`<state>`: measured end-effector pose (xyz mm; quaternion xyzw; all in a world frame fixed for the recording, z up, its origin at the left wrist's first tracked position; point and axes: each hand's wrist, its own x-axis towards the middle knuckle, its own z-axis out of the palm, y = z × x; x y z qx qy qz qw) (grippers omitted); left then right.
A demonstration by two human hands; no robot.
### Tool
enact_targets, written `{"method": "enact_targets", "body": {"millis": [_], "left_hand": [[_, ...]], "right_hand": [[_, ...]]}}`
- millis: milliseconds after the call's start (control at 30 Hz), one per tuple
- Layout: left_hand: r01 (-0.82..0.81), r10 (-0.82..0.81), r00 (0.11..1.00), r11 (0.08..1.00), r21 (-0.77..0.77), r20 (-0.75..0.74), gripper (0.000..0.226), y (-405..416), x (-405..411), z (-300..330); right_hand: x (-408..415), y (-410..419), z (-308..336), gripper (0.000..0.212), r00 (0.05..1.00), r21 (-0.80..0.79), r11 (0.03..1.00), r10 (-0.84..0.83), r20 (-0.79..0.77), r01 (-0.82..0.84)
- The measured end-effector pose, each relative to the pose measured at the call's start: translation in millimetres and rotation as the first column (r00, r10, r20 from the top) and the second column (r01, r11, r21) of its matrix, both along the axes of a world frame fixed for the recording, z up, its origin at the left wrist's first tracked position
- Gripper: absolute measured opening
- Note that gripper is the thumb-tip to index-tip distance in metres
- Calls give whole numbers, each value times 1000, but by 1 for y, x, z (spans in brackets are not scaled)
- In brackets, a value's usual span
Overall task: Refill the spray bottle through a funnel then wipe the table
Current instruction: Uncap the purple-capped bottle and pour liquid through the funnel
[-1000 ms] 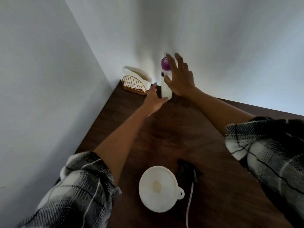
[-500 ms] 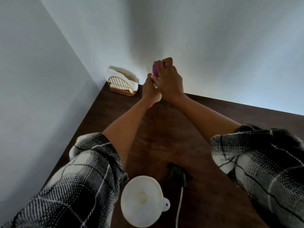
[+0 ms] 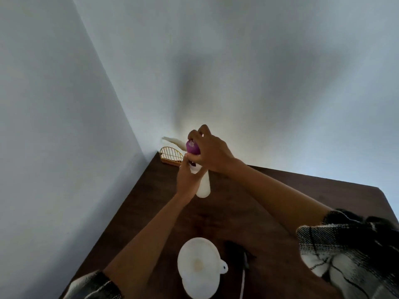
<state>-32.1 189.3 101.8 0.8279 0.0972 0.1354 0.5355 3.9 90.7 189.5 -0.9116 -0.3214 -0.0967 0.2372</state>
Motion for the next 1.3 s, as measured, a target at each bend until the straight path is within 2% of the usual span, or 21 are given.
{"method": "enact_targets", "body": {"millis": [267,467,667,800,867,933,1033,1133,1200,1267,1300], "left_hand": [[-64,61,989,998,17,137,59,17,-60,80],[-14,2,989,997,76,146,60,24,-94,111],[74,-91,989,987,142,114,61,26,-118,134],[135,-150,982,983,127,112,58,30,-129,141],[167,-181,977,979,117,115,56,32,-135,143],[203,-214,971,974,102,110,54,33,-138,144],[217,-228,968,970,107,105,53,31,-140,144],[240,-252,963,963,122,99,56,27,-138,143],[248,-258,959,965,90,118,56,30,-142,144],[254,-262,958,964,78,117,56,28,-140,146],[251,-259,959,965,77,118,56,28,-139,146]], "right_hand": [[-56,23,93,51,998,-18,998,59,-1,-59],[-93,29,150,51,995,-173,983,41,-95,-57],[-122,30,171,39,1000,-252,968,-5,9,7],[-131,30,176,39,1000,-219,975,25,5,-23],[-136,28,180,44,997,-269,960,77,10,-72],[-137,26,184,43,988,-308,939,146,-40,-151],[-138,20,190,22,954,-308,906,254,-157,-292],[-142,14,198,12,897,-160,913,315,-310,-376],[-149,20,202,30,941,-153,945,250,-226,-288],[-148,20,202,55,995,-358,929,74,-62,-92],[-147,20,200,62,999,-452,892,-8,-39,-11]]}}
